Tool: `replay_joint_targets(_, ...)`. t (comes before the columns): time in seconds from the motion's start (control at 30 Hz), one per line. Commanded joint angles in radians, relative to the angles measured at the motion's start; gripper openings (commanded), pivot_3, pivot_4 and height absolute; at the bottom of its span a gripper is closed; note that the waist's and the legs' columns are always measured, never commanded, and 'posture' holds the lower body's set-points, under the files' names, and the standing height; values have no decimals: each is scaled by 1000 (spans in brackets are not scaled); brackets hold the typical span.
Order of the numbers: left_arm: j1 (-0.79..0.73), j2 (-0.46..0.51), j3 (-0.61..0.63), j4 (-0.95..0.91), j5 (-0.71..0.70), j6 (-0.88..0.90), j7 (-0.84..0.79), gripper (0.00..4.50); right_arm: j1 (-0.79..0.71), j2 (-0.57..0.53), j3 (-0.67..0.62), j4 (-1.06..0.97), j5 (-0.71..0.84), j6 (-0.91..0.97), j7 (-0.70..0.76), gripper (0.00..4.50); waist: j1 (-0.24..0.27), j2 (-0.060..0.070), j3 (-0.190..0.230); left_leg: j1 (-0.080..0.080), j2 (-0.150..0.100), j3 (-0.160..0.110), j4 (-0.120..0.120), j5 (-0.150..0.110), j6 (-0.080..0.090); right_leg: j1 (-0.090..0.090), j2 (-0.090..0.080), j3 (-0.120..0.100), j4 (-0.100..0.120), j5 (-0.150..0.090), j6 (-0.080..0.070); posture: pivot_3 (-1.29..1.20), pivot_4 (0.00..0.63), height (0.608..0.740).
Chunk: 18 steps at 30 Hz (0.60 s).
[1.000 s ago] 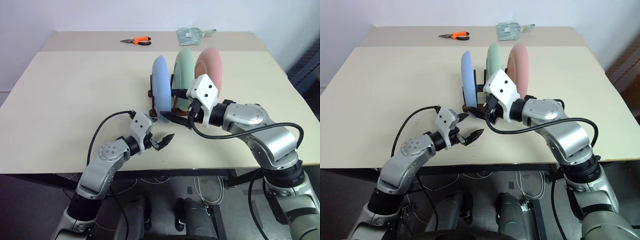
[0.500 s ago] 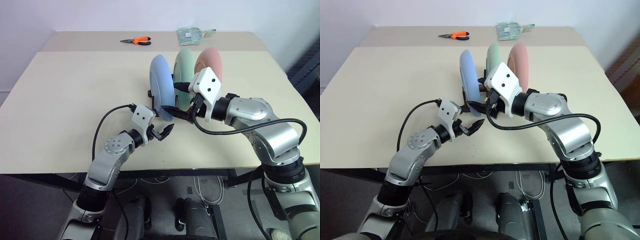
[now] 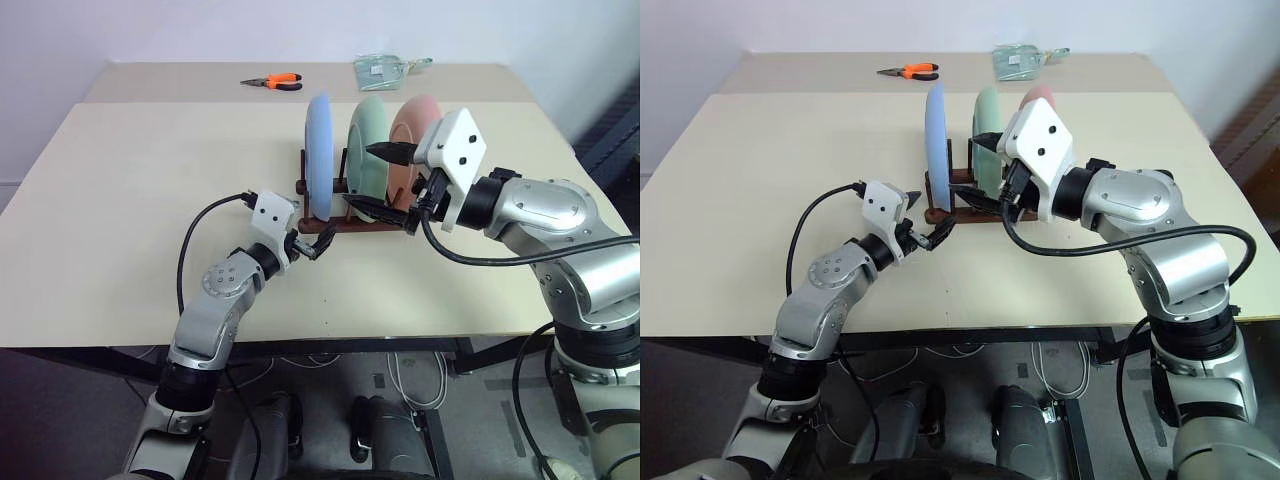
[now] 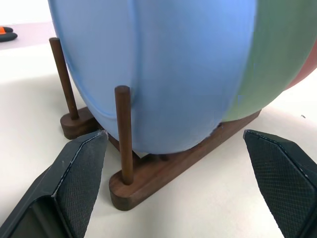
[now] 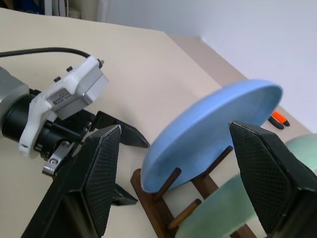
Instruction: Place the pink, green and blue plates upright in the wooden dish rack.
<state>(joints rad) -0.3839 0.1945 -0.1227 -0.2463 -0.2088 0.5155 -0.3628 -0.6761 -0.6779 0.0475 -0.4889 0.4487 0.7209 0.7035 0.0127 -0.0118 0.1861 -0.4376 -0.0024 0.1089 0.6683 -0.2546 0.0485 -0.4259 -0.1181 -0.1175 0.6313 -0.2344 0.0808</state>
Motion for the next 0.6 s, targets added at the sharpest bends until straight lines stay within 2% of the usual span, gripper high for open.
replay_joint_targets(0.03,-16,1,16,-24,-7,-21,-5,4500,15,-42,-75,-48,38,2,27,3543,1,0,0,0,0,0,0,0,0,0,0,0,0,0,0,0,150,740)
replay_joint_targets(0.2,2,9,9,-36,-12,-18,-20,4500,96,-122,-141,-68,89,18,90,3543,1,0,0,0,0,0,0,0,0,1,0,0,0,0,0,0,150,740)
replay_joint_targets(0.3,42,35,30,-109,-62,21,-57,4500,166,-182,-212,-84,140,38,135,3543,-1,0,0,0,0,0,0,0,0,1,0,0,0,0,0,0,150,740)
replay_joint_targets(0.43,166,163,157,-230,-158,100,-127,4500,321,-275,-375,-71,203,67,220,3543,-2,0,0,0,1,-1,0,0,0,1,-1,1,-1,0,0,0,150,740)
replay_joint_targets(0.6,322,394,354,-212,-166,104,-212,4500,502,-278,-490,111,141,-56,275,3543,-1,0,0,2,2,-1,0,0,0,2,-1,1,-1,0,0,0,150,740)
